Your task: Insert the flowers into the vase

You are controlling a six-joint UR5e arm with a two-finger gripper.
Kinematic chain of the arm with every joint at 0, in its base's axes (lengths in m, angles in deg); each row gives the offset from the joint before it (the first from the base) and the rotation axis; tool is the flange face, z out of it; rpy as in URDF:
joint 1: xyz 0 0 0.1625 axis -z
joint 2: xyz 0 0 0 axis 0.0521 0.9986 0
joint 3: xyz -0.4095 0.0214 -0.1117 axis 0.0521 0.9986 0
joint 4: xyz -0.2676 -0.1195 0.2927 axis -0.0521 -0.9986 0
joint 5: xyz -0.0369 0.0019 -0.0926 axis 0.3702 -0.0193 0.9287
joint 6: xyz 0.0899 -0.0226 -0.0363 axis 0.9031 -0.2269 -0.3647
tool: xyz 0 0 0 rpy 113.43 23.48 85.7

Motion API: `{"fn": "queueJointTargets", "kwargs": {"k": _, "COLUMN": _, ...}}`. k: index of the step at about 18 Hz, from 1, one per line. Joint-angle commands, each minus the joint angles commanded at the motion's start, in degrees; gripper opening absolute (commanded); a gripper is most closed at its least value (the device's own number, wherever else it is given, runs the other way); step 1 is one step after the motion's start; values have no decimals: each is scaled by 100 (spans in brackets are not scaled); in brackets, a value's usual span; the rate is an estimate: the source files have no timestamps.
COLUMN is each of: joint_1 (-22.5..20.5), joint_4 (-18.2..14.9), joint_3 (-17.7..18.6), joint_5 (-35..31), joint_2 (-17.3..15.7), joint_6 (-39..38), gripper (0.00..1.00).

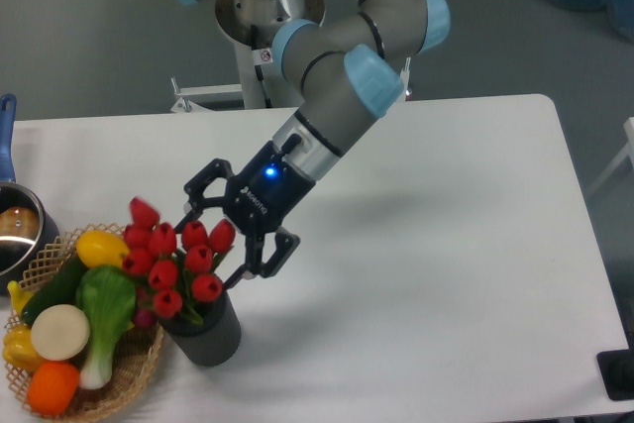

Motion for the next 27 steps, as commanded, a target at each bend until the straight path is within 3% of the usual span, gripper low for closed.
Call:
{"fn": "queueJointTargets", "kwargs": {"k": 8, "joint_1": -642, "joint_4": 0, "joint_3": 123, "joint_5": -148, "joint_2": -308, "joint_6": 0, "gripper": 100}}
{"fn": "queueJointTargets", "kwargs": {"k": 12, "joint_1": -669, "joint_4": 0, "joint_3": 141, "joint_5": -1806, "joint_2": -510, "joint_6": 122, "gripper": 100}}
{"fn": "queueJointTargets", "kwargs": {"k": 15, "joint_1": -739, "joint_4": -9, "joint_3": 202, "joint_5": -3204, "joint_2": -458, "joint_6": 490, "gripper": 100}}
{"fn": "queueJointTargets", "kwargs": {"k": 19, "joint_1": -1116, "joint_4": -17, "joint_3": 413, "joint_5": -3972, "joint_2": -379, "joint_6": 1405, "gripper": 100}}
{"fn": "queueJointTargets", "kwargs": {"k": 21, "joint_1": -1152, "joint_4": -44, "joint_3": 387, "joint_5": -4365, "joint_2": -143, "joint_6": 1450, "gripper": 100}}
{"fn": "queueJointTargets", "kwargs": {"k": 24, "joint_1": -995, "joint_4": -44, "joint_3": -209, "joint_5": -5780, "joint_2": 472, "joint_6": 1450, "gripper": 100}}
{"fn": "queueJointTargets", "kwargs": {"k": 27, "joint_1": -915, "joint_4": -114, "joint_3": -290, "joint_5": -5889, "joint_2": 527, "joint_6": 1450, "gripper": 100}}
